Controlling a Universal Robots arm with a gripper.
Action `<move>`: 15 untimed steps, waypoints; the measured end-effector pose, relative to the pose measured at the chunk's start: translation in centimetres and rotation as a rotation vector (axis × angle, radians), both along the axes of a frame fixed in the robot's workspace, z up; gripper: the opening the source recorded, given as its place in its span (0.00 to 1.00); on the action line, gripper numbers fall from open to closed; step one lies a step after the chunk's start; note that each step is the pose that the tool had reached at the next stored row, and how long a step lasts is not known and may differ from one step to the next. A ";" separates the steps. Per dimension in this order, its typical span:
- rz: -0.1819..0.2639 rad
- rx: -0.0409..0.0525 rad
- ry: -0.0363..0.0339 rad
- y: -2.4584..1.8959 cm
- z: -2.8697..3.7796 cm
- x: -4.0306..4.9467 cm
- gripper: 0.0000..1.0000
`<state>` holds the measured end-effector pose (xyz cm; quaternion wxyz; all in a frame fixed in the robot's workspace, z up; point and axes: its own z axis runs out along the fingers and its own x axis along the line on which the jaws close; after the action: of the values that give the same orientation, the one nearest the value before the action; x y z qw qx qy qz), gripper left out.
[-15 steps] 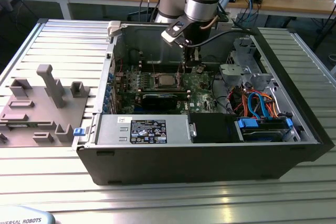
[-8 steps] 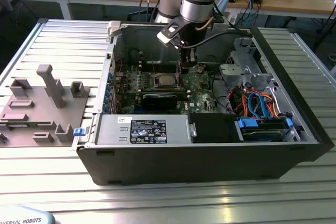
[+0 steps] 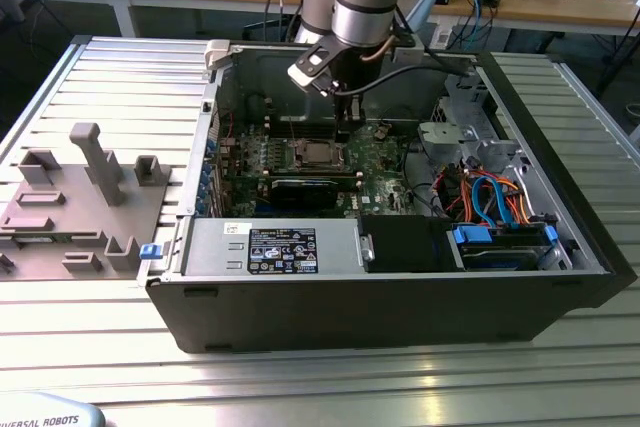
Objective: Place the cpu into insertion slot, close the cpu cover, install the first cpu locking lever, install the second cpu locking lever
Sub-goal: 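Close the cpu cover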
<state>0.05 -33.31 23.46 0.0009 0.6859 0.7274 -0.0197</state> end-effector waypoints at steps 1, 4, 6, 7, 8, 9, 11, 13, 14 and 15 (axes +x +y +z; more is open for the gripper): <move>0.000 0.0000 0.0000 0.00 -0.10 -0.16 0.11; 0.000 0.0000 0.0000 0.00 -0.60 -1.02 0.11; 0.000 0.0000 0.0000 0.00 -0.74 -1.31 0.11; 0.000 0.0000 0.0000 0.00 -0.82 -1.46 0.11; 0.000 0.0000 0.0000 0.00 -0.89 -1.61 0.11; 0.000 0.0000 0.0000 0.00 -0.99 -1.85 0.11; 0.000 -0.0001 0.0000 0.00 -1.18 -2.32 0.11; 0.000 -0.0001 0.0001 0.00 -1.41 -2.84 0.11; 0.000 0.0000 0.0000 0.00 -1.52 -3.06 0.11; 0.000 0.0000 0.0000 0.00 -1.76 -3.49 0.11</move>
<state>-3.44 -33.31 21.70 0.0009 0.6860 0.7274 -0.0198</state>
